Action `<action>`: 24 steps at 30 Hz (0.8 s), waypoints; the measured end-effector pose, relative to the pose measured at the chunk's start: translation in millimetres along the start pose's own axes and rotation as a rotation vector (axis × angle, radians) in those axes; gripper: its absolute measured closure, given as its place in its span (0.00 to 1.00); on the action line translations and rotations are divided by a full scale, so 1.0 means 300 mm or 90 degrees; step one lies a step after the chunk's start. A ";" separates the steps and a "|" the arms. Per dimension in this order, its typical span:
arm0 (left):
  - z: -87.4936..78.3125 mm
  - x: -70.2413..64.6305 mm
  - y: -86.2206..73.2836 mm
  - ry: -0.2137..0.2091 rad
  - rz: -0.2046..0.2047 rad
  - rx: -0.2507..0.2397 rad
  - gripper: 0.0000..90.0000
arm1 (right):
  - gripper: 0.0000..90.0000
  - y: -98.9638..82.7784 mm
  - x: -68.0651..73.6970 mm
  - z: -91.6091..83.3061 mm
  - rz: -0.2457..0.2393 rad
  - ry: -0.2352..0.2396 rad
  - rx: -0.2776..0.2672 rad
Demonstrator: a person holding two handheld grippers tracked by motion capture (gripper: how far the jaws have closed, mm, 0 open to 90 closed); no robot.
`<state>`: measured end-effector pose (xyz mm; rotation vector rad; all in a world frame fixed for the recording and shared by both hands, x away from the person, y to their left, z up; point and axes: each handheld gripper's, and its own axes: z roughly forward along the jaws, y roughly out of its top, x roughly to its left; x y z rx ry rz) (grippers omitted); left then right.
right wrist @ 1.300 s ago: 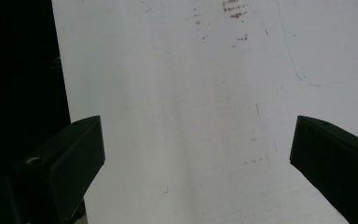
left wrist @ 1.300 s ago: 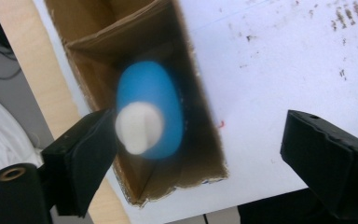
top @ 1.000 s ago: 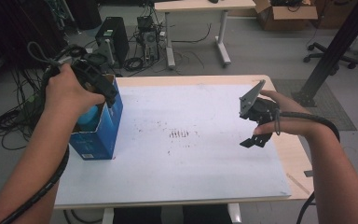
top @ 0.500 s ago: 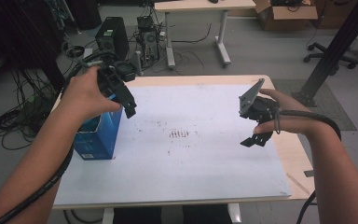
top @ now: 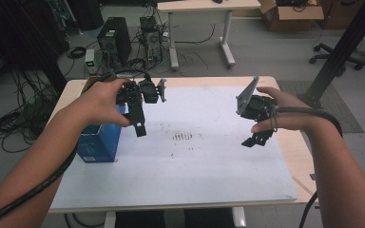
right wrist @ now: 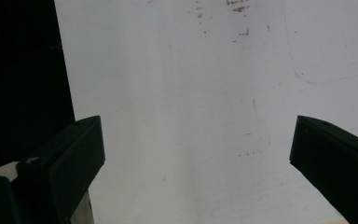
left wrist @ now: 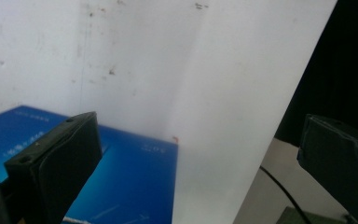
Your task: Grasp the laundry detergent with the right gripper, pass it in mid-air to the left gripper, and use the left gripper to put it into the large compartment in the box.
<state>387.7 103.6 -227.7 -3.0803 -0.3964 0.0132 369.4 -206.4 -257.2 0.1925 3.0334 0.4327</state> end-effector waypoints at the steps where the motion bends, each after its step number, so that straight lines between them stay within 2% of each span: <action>1: 0.002 0.002 0.001 -0.007 0.006 -0.003 0.00 | 0.03 0.003 -0.001 0.001 -0.002 0.002 0.002; 5: 0.014 0.008 0.007 -0.014 0.046 -0.003 0.00 | 0.03 0.012 -0.008 0.004 -0.006 0.003 0.014; 10: 0.036 0.021 0.018 -0.024 0.062 0.014 0.00 | 0.04 0.012 -0.017 0.009 -0.008 0.006 0.017; 17: 0.033 0.030 0.040 -0.026 0.074 0.011 0.00 | 0.03 0.003 -0.037 0.012 -0.005 0.007 0.033; 24: 0.025 0.026 0.042 -0.025 0.075 0.008 0.00 | 0.04 0.006 -0.039 0.021 -0.007 0.008 0.032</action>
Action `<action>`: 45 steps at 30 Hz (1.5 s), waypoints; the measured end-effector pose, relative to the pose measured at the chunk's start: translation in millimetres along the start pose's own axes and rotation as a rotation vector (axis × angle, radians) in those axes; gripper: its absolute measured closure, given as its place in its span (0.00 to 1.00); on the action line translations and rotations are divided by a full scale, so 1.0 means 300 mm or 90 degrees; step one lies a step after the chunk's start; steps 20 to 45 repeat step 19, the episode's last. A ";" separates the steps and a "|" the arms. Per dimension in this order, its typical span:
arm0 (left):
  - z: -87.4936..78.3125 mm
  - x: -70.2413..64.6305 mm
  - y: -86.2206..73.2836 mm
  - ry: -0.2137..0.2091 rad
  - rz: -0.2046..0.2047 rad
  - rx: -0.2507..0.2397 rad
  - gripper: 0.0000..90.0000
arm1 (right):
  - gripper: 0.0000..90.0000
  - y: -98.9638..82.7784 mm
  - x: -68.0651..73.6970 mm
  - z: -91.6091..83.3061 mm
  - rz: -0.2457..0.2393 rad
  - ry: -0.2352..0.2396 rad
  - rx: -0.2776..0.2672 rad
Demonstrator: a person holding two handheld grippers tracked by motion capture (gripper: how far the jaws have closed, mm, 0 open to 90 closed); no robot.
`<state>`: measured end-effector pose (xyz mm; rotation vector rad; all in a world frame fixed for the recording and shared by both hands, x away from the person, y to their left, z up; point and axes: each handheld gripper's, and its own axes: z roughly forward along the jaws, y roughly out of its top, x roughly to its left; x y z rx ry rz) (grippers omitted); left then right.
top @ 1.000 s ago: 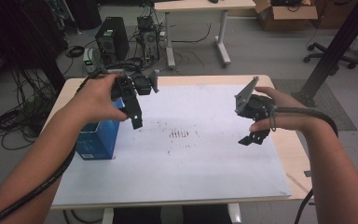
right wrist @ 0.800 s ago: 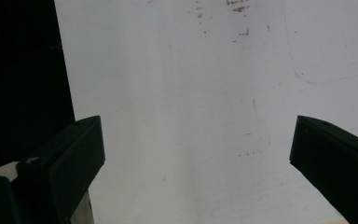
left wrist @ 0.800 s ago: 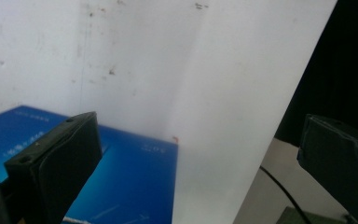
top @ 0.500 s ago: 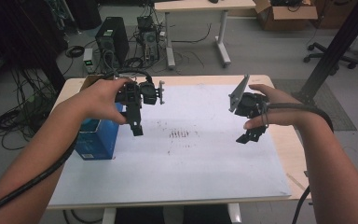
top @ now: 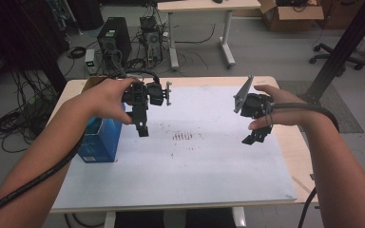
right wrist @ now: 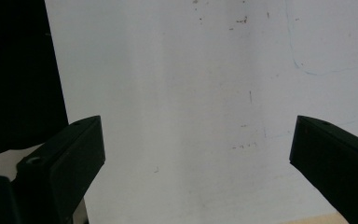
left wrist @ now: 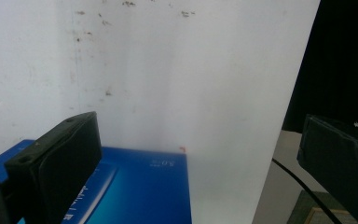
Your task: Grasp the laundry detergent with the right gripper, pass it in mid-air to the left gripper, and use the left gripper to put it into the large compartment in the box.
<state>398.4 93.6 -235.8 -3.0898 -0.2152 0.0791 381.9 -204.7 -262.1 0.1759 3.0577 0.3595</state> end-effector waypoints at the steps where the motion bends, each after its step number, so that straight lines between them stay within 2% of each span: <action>1: -0.002 -0.002 -0.001 0.001 -0.001 -0.001 0.00 | 0.04 0.001 0.001 0.000 0.001 -0.001 -0.001; 10: -0.014 -0.015 -0.013 0.011 -0.008 -0.008 0.00 | 0.03 0.009 0.012 -0.009 0.000 -0.004 -0.002; 16: -0.007 -0.025 -0.012 0.014 -0.008 0.001 0.00 | 0.04 0.018 0.021 -0.009 -0.004 -0.003 0.003; 19: -0.005 -0.034 -0.012 0.013 -0.013 -0.018 0.00 | 0.04 0.024 0.028 -0.016 -0.007 -0.006 -0.003; 45: -0.005 -0.034 -0.012 0.013 -0.013 -0.018 0.00 | 0.04 0.024 0.028 -0.016 -0.007 -0.006 -0.003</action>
